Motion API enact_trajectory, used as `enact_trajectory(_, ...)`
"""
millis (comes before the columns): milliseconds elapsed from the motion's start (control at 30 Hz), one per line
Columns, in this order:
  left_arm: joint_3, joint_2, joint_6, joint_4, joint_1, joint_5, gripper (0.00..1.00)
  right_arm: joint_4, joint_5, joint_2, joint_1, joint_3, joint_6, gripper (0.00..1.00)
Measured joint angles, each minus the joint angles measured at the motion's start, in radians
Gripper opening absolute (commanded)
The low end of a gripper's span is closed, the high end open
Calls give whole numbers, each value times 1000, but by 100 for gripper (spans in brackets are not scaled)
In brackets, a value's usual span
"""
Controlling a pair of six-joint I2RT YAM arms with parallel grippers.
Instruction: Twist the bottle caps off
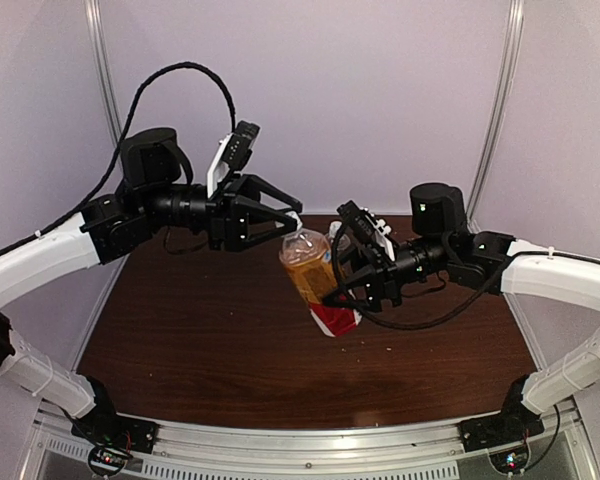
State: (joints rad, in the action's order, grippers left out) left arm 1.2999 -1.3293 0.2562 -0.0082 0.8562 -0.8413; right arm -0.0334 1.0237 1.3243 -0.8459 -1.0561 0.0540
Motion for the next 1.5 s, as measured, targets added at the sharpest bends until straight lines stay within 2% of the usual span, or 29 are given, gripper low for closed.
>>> enact_trajectory(200,0,-12,27,32,-3,-13,37,2,10,0,0,0,2,42)
enact_trajectory(300,0,-13,42,51,-7,-16,34,6,12,0,0,0,0,42)
enact_trajectory(367,-2,-15,49,62,-10,-16,35,7,11,0,0,0,0,41)
enact_trajectory(533,-15,-16,64,82,-11,-21,44,7,6,0,0,0,1,41)
enact_trajectory(667,-36,-16,79,91,-11,-23,44,7,-2,0,0,0,1,41)
enact_trajectory(967,-53,-17,104,116,-11,-22,29,9,-10,0,1,0,-3,40)
enact_trajectory(1033,-56,-17,108,122,-11,-20,23,8,-16,0,2,0,-3,39)
enact_trajectory(1133,-61,-17,118,130,-13,-7,7,5,-41,-2,2,0,-10,39)
enact_trajectory(1167,-61,-17,121,130,-13,2,4,2,-60,-4,1,0,-16,39)
enact_trajectory(1300,-61,-17,161,113,-13,111,1,-21,-187,-18,0,0,-51,40)
enact_trajectory(1500,-37,-33,305,15,29,452,7,-56,-439,-23,-3,1,-110,40)
